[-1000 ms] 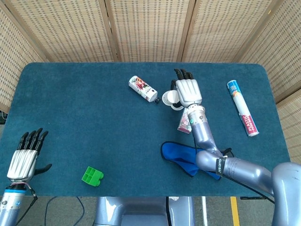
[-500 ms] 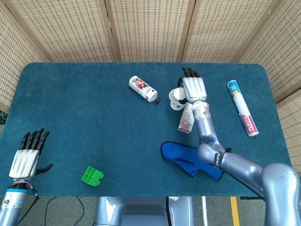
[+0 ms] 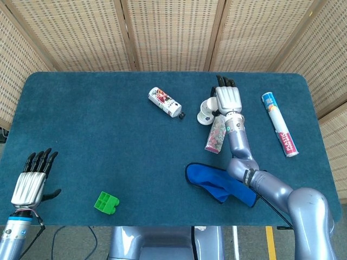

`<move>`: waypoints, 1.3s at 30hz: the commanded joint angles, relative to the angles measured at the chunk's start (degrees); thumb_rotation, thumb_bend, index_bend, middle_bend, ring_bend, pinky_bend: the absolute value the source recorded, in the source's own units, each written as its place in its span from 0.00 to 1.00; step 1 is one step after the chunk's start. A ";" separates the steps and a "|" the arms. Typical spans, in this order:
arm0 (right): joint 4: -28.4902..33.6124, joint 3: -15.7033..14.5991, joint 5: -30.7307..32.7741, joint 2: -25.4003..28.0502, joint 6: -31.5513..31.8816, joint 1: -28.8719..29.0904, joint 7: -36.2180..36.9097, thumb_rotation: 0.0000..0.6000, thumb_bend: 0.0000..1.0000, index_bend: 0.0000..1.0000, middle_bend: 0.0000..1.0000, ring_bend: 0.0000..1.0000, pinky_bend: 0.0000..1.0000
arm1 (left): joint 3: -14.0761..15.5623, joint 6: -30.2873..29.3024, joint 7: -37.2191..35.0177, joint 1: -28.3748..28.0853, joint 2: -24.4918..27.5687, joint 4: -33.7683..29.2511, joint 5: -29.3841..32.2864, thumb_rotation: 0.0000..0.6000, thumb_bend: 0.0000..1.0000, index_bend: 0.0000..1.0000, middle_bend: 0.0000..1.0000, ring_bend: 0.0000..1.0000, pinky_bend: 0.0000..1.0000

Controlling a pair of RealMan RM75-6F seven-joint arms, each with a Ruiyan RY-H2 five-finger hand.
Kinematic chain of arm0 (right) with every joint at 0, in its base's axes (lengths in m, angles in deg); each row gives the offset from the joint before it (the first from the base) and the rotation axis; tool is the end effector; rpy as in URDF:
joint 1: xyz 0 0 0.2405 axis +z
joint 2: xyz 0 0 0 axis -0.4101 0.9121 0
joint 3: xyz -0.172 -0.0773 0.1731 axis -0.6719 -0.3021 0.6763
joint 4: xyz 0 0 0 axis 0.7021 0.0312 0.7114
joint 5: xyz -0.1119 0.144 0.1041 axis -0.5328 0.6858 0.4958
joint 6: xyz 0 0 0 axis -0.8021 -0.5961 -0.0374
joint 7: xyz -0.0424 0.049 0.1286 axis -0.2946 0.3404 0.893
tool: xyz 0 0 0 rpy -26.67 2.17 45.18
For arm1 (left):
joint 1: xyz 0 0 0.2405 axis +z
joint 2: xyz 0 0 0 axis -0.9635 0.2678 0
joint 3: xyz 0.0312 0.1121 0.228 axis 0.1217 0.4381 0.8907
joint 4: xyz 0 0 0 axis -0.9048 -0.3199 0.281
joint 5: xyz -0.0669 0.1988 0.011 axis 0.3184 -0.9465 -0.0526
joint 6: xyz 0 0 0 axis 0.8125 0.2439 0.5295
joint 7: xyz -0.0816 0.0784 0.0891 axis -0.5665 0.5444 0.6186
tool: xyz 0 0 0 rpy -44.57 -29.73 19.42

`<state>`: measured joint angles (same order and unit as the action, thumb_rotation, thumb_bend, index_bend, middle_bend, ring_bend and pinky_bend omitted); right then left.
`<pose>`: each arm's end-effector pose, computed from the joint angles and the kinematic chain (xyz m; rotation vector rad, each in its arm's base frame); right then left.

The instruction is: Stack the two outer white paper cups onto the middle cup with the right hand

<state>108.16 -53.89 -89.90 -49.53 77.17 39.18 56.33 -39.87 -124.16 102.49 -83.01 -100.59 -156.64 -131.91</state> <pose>-0.1194 -0.5060 0.0338 1.4887 -0.9160 0.8267 -0.2937 0.1939 0.0961 -1.5040 -0.8545 -0.7870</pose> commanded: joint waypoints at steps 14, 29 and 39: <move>6.42 0.08 0.09 3.50 2.63 -3.03 -2.14 1.00 0.15 0.38 0.06 0.00 0.12 | 0.06 -0.58 -0.16 0.05 0.16 -0.24 -0.51 1.00 0.08 0.00 0.00 0.00 0.00; 38.45 -8.94 -21.62 22.98 25.04 -25.75 12.21 1.00 0.15 0.09 0.00 0.00 0.00 | -0.56 -1.75 -2.41 0.43 0.41 0.48 -0.39 1.00 0.08 0.00 0.00 0.00 0.00; 40.94 -17.22 -35.03 25.51 39.91 -39.74 19.35 1.00 0.15 0.07 0.00 0.00 0.00 | 0.54 -2.29 -1.98 1.11 0.17 0.77 -1.37 1.00 0.08 0.00 0.00 0.00 0.00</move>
<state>148.44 -69.24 -122.65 -24.72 114.86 1.76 73.80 -39.39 -126.41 100.54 -81.96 -100.40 -155.88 -133.23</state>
